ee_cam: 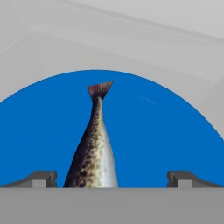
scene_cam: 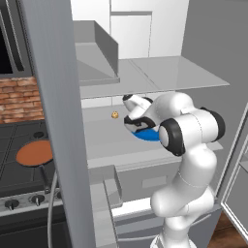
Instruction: Retrieve the fish from the fridge and place it on the saucepan with marinade on the stove.
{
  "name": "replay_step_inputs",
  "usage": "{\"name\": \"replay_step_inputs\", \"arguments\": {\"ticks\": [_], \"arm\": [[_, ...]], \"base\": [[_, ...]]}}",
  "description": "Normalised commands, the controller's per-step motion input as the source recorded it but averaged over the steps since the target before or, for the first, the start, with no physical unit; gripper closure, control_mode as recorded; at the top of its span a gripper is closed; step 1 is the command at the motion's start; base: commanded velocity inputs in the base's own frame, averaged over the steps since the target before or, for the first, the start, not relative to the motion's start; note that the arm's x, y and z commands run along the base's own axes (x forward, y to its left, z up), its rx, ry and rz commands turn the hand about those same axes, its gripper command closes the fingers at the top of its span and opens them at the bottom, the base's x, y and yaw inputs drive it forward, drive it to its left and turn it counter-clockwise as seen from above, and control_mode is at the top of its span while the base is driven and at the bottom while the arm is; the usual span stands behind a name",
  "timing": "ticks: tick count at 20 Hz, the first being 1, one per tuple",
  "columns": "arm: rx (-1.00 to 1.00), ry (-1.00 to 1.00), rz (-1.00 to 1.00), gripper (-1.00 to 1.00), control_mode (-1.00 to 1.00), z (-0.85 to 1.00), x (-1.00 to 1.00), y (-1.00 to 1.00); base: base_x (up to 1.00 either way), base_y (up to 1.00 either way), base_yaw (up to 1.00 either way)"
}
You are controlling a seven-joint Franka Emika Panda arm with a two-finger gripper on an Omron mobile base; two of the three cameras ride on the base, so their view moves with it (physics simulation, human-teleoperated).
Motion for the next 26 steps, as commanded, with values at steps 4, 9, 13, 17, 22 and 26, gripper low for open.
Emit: {"name": "replay_step_inputs", "arguments": {"ticks": [4,9,13,17,22,26], "arm": [[0.0,0.01,0.0,-1.0,-1.0,0.0,0.0,0.0],[0.0,0.0,0.0,-1.0,-1.0,0.0,0.0,0.0],[0.0,0.0,0.0,-1.0,-1.0,0.0,0.0,0.0],[0.0,0.0,0.0,-1.0,-1.0,0.0,0.0,0.0],[0.0,0.0,0.0,-1.0,-1.0,0.0,0.0,0.0],[0.0,0.0,0.0,-1.0,-1.0,0.0,0.0,0.0]], "base": [[0.0,0.0,0.0],[0.0,0.0,0.0],[0.0,0.0,0.0],[0.0,0.0,0.0],[0.0,0.0,0.0],[0.0,0.0,0.0]]}}
